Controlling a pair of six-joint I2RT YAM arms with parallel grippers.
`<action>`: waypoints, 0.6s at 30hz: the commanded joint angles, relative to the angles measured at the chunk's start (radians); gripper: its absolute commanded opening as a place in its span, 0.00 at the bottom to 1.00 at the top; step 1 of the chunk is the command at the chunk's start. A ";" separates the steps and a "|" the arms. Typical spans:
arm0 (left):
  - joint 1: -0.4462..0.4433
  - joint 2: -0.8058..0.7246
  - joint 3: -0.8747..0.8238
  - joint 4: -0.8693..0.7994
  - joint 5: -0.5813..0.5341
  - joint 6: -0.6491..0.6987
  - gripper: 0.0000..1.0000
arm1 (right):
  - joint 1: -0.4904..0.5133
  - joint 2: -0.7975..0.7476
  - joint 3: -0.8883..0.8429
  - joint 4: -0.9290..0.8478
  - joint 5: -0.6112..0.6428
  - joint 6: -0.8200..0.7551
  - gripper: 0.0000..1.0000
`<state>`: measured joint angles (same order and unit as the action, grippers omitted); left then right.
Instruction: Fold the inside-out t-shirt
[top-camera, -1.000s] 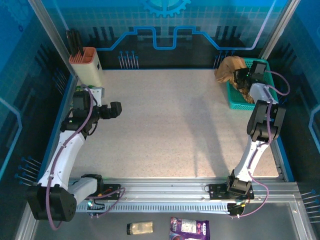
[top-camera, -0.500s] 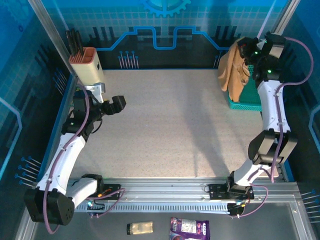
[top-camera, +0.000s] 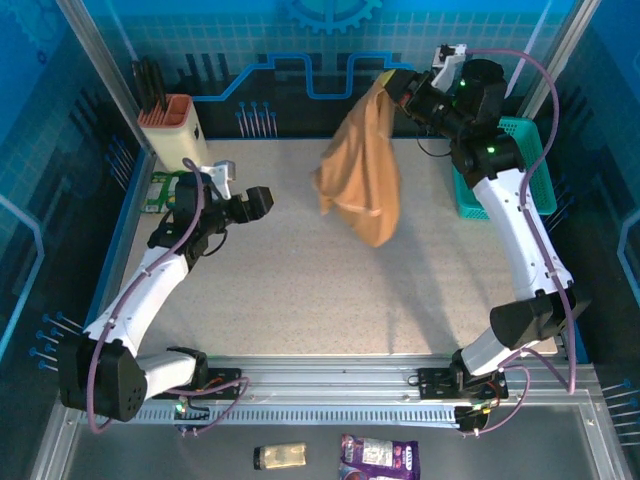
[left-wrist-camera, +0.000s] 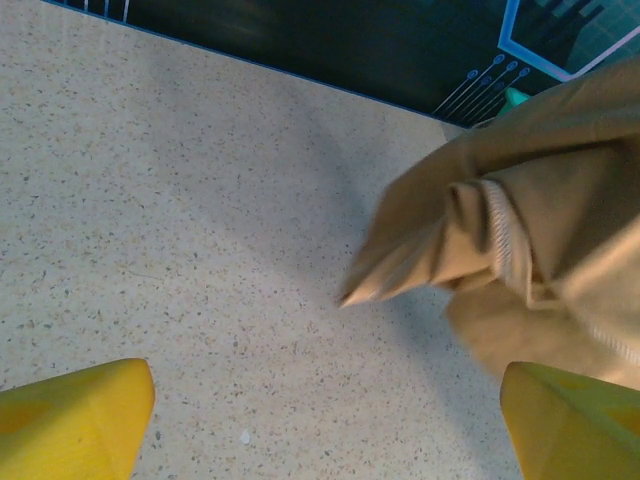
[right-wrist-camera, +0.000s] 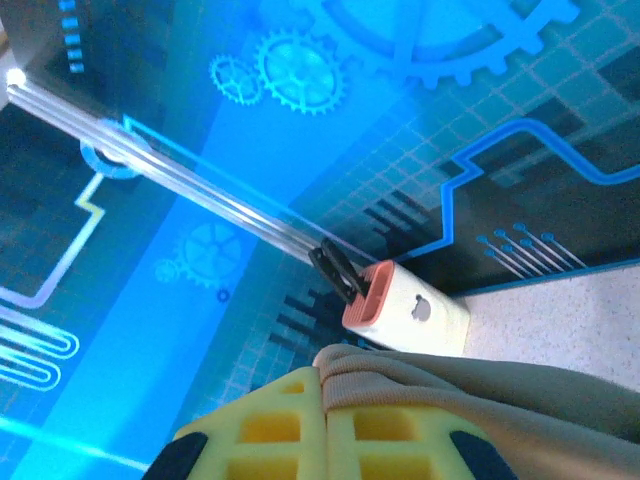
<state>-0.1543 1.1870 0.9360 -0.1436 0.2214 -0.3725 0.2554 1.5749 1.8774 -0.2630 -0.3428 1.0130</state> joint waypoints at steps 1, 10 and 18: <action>-0.009 -0.008 0.040 0.028 -0.050 -0.026 0.88 | -0.010 -0.047 -0.039 -0.038 0.013 -0.061 0.00; -0.014 0.036 0.038 -0.010 -0.020 -0.025 0.83 | -0.184 -0.055 -0.496 -0.189 0.134 -0.135 0.19; -0.065 0.159 0.070 -0.061 0.011 -0.022 0.79 | -0.137 -0.092 -0.595 -0.314 0.262 -0.317 0.28</action>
<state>-0.1955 1.3136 0.9726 -0.1749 0.2047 -0.3939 0.0784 1.5398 1.2850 -0.5232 -0.1455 0.7990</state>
